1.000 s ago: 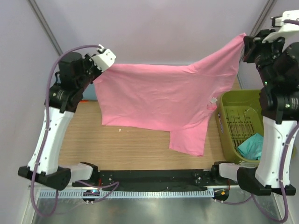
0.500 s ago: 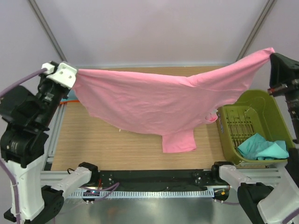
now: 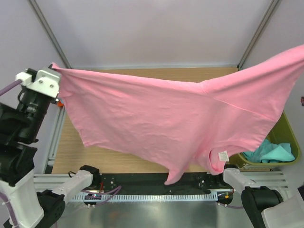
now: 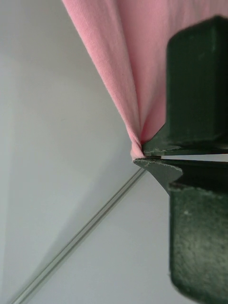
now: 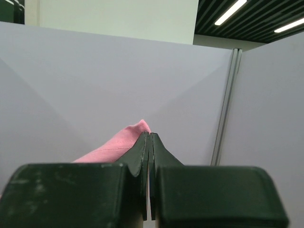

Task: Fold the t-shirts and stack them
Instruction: Flatten the tshirt out

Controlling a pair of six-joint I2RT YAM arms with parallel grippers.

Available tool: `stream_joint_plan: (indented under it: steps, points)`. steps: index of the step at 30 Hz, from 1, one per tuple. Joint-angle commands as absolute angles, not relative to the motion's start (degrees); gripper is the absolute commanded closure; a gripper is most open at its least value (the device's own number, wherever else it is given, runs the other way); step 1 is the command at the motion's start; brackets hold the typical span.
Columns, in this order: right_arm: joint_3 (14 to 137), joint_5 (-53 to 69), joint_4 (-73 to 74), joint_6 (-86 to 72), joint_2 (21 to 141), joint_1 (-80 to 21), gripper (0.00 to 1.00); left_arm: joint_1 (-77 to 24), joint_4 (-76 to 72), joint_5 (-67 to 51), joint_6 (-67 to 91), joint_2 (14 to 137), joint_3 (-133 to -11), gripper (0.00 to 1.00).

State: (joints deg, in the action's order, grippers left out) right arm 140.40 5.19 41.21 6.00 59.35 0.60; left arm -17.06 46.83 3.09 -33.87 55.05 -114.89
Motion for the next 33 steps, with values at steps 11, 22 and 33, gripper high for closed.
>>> stream_joint_plan:
  steps: [11,22,33]
  points:
    - [128.8,-2.5,24.8,13.3,75.4,0.8,0.99,-16.5,34.5,5.8,-39.0,70.0,-105.7,1.00]
    - [129.6,-3.3,20.7,14.1,77.0,0.8,0.99,-16.5,33.7,6.2,-38.8,72.2,-109.7,1.00]
    - [124.8,-0.7,26.6,12.0,63.5,0.8,0.99,-16.5,37.5,5.4,-38.5,59.5,-105.8,1.00]
